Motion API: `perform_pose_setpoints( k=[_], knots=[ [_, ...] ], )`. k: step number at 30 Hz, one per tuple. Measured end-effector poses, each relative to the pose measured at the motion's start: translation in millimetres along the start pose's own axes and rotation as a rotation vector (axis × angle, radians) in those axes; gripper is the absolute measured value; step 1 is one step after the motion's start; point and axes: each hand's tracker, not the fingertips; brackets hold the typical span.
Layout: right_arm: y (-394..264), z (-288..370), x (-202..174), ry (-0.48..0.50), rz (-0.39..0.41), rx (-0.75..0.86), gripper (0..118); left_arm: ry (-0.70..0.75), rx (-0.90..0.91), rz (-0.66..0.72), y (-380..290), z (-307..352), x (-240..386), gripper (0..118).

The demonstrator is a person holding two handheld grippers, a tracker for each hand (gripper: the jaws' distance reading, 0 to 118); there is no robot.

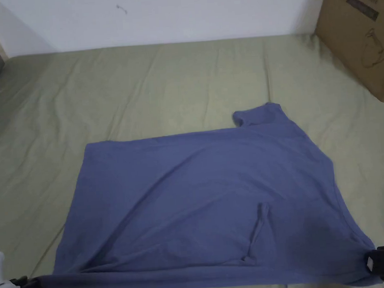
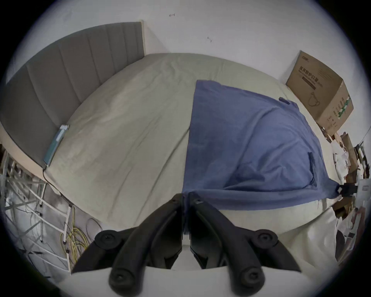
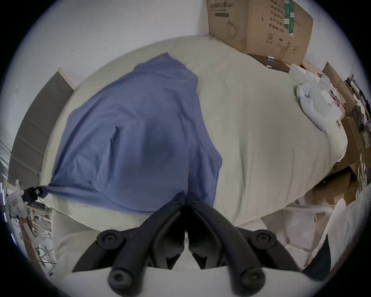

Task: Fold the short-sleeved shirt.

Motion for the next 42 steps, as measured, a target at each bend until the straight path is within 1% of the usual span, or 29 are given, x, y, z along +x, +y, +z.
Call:
perform_pose_setpoints(
  k=[5,9,10,12,13,14,15,16,17,18,19,22,23,24,25,26,27,29,30,32,33,34,35,37,38,39,40,41,42],
  knots=[
    [49,-12,-2,0.017,-0.014,0.036,0,-0.008,0.031,-0.023,45,-13,2,5],
    [98,-36,-3,0.028,-0.060,0.050,0,-0.010,-0.001,-0.051,88,-52,3,5],
    [106,-44,-4,0.023,-0.057,0.046,0,-0.001,-0.010,-0.051,95,-62,4,5],
    [121,-65,-8,-0.004,-0.061,0.026,0,0.022,-0.051,-0.121,104,-85,13,5],
    [123,-74,-10,-0.009,-0.059,0.006,0,0.041,-0.063,-0.143,105,-94,16,8],
    [122,-85,-12,-0.024,-0.063,-0.002,0,0.059,-0.084,-0.163,104,-104,19,19],
    [121,-93,-14,-0.053,-0.041,-0.017,0,0.078,-0.116,-0.170,103,-111,21,38],
    [119,-98,-16,-0.073,-0.014,-0.033,11,0.076,-0.137,-0.159,100,-116,21,74],
    [114,-99,-17,-0.100,0.003,-0.044,30,0.079,-0.149,-0.146,97,-116,21,95],
    [110,-99,-18,-0.108,0.000,-0.039,45,0.074,-0.130,-0.123,93,-111,18,102],
    [105,-95,-17,-0.100,0.001,-0.030,48,0.063,-0.106,-0.101,90,-104,16,101],
    [95,-75,-15,-0.093,0.012,-0.001,47,0.052,-0.069,-0.051,79,-75,7,101],
    [91,-67,-16,-0.089,0.018,0.025,46,0.042,-0.055,-0.031,74,-66,4,101],
    [85,-55,-17,-0.064,0.027,0.065,38,0.026,-0.035,0.004,69,-55,-1,98],
    [79,-47,-19,-0.054,0.034,0.076,15,0.003,-0.027,0.027,63,-45,-3,72],
    [73,-39,-20,-0.055,0.030,0.120,2,-0.037,-0.007,0.045,54,-34,-5,29],
    [65,-34,-21,-0.064,0.020,0.130,2,-0.057,-0.002,0.060,43,-29,-6,0],
    [52,-34,-20,-0.065,0.004,0.119,2,-0.014,-0.032,0.075,26,-32,-10,0],
    [46,-35,-19,-0.050,-0.019,0.105,2,-0.025,-0.053,0.073,19,-34,-11,0],
    [36,-35,-19,-0.013,-0.034,0.082,2,-0.024,-0.047,0.092,12,-38,-12,0],
    [31,-36,-20,-0.009,-0.043,0.076,2,-0.028,-0.046,0.101,11,-40,-13,2],
    [29,-37,-20,-0.007,-0.047,0.072,2,-0.037,-0.034,0.114,12,-42,-13,19],
    [25,-38,-20,-0.001,-0.045,0.069,2,-0.051,-0.016,0.133,15,-45,-15,44],
    [19,-40,-21,0.001,-0.051,0.063,2,-0.064,-0.026,0.144,17,-62,-18,61],
    [17,-42,-20,0.004,-0.054,0.054,2,-0.068,-0.036,0.151,20,-71,-17,75],
    [14,-43,-19,0.006,-0.061,0.046,2,-0.062,-0.050,0.148,22,-81,-16,84],
    [12,-44,-18,0.006,-0.069,0.040,2,-0.057,-0.067,0.133,22,-96,-20,81],
    [9,-44,-17,0.006,-0.077,0.035,2,-0.037,-0.111,0.103,22,-111,-20,73],
    [5,-44,-15,0.009,-0.085,0.032,2,-0.001,-0.153,0.062,20,-127,-19,59]
  ],
)
